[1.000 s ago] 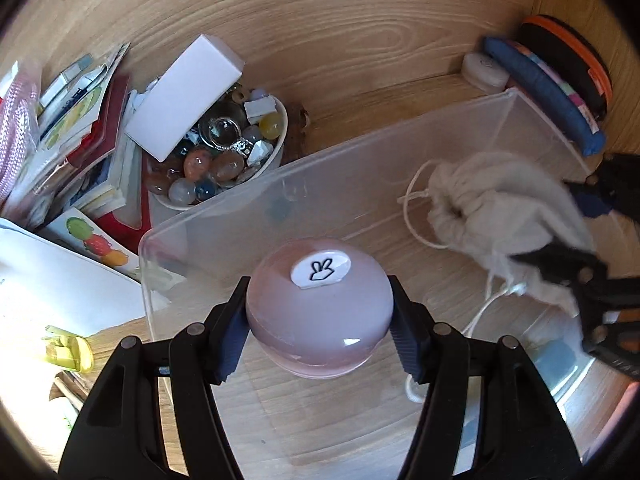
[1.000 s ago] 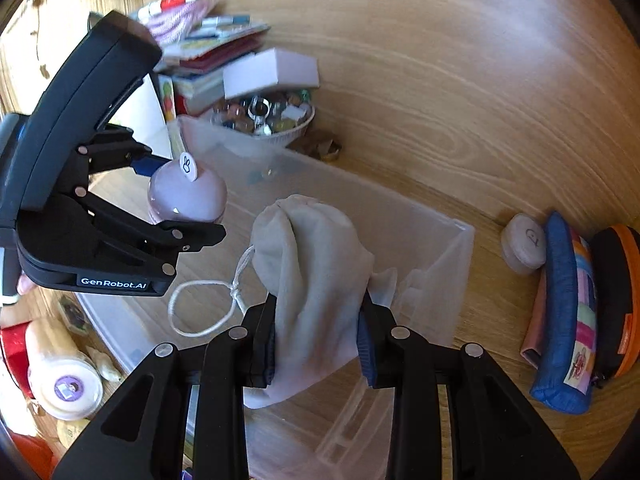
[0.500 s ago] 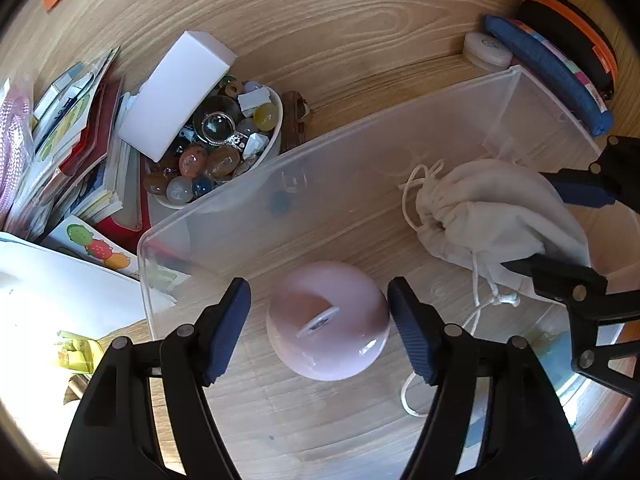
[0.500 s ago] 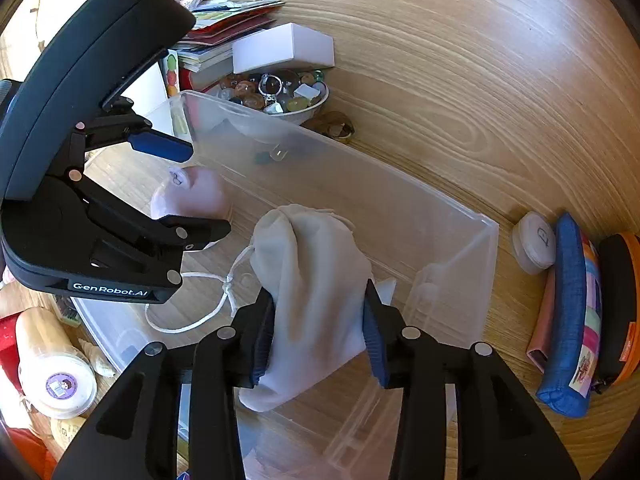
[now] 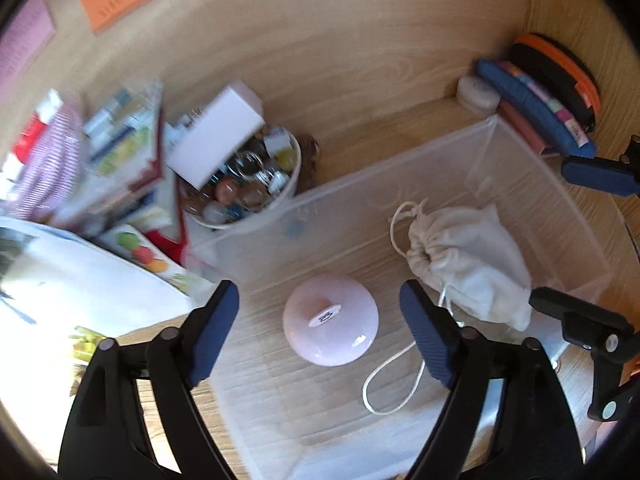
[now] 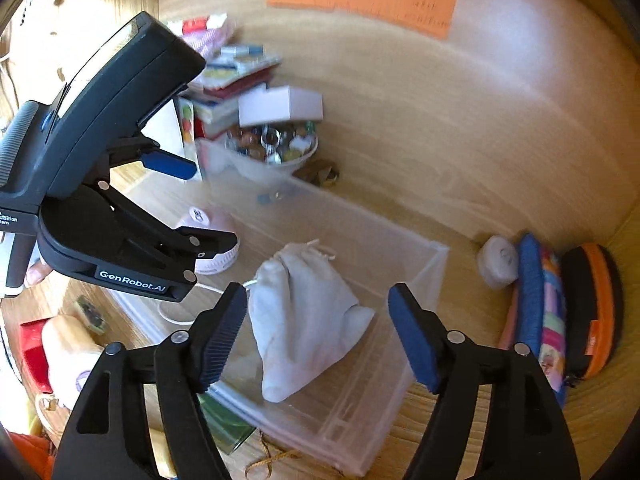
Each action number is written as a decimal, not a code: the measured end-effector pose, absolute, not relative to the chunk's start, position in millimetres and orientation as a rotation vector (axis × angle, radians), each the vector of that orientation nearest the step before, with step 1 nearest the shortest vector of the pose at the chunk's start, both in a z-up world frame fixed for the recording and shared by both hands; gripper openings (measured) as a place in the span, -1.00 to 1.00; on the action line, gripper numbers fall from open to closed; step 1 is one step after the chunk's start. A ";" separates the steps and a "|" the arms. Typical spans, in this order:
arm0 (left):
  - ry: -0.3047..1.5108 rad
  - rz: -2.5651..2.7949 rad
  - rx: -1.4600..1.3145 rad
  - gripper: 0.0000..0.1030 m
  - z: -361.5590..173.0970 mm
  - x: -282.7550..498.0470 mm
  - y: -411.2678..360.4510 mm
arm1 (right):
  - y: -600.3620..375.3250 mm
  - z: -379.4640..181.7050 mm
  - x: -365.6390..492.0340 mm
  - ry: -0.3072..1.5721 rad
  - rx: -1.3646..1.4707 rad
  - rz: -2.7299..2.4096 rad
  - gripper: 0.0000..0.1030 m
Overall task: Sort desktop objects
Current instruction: 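Lower the pink container into the clear box and open the left tool while the right tool releases the bag, then move the left tool to the red velvet pouch and grasp it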
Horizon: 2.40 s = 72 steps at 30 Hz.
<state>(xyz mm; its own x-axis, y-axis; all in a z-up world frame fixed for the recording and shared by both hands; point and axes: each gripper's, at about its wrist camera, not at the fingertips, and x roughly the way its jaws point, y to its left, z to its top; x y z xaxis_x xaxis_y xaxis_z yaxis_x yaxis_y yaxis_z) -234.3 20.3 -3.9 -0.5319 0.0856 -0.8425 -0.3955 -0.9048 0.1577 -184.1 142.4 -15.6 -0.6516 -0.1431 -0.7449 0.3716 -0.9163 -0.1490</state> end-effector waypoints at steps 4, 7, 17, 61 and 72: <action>0.478 2.538 -1.255 0.74 17.4 -222.2 16.4 | 144.0 -1.1 -170.1 0.401 1.076 -2.619 0.45; 0.468 2.579 -1.200 0.77 27.5 -211.9 13.2 | 145.8 10.2 -156.1 0.373 1.042 -2.638 0.45; 0.403 2.713 -1.015 0.84 56.7 -149.9 -6.9 | 154.9 37.2 -101.6 0.287 0.891 -2.725 0.59; -0.171 2.612 -1.218 0.45 -77.2 -17.9 -67.9 | 154.4 -93.2 -4.0 0.121 1.154 -2.710 0.59; -0.144 2.605 -1.201 -0.06 -76.5 -27.3 -60.0 | 152.8 -102.1 -18.9 0.116 1.201 -2.692 0.28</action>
<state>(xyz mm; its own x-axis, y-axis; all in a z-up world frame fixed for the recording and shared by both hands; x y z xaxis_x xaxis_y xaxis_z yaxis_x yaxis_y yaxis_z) -27.3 -60.0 -76.5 -0.6203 0.2828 -0.7317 -0.2004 -0.9589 -0.2008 -18.9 152.8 -102.1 -0.6534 -0.1419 -0.7436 0.2053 -0.9787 0.0064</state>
